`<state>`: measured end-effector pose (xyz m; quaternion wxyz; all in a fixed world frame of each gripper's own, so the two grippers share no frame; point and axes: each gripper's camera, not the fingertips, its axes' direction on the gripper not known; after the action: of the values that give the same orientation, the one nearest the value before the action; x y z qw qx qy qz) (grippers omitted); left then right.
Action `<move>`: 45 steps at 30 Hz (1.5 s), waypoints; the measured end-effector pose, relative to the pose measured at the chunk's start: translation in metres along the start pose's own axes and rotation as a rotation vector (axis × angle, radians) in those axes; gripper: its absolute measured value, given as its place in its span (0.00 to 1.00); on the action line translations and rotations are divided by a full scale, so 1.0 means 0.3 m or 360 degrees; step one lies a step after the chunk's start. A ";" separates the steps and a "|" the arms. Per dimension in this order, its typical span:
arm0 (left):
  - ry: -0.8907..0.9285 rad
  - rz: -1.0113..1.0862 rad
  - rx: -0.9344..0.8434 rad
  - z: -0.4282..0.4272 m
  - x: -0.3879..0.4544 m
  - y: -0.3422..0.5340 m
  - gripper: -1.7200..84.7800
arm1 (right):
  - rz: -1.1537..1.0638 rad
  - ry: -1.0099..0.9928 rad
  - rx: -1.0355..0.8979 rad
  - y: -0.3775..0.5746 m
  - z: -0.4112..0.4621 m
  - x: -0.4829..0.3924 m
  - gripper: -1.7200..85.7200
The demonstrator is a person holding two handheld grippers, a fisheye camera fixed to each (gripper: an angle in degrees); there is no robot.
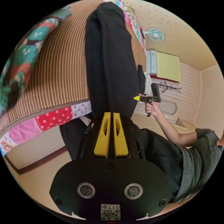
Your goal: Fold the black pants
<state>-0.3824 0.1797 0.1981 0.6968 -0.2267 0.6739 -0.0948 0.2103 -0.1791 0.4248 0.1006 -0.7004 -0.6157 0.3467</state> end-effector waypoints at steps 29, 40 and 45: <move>-0.0543 0.0044 0.0138 -0.059 0.304 -0.171 0.10 | 0.0070 -0.0005 0.0561 -0.433 -0.150 0.104 0.12; -0.0570 0.0064 0.0073 0.094 0.334 -0.441 0.06 | -0.0081 0.0424 0.0176 -0.630 -0.087 0.087 0.07; -0.0337 0.0221 -0.0158 0.215 0.372 -0.406 0.07 | 0.0085 0.0399 0.0190 -0.529 -0.094 0.209 0.07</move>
<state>-0.2897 0.0358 0.1515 0.7568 -0.2224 0.6146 0.0113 0.1018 -0.0773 0.5131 0.2089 -0.7473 -0.5576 0.2949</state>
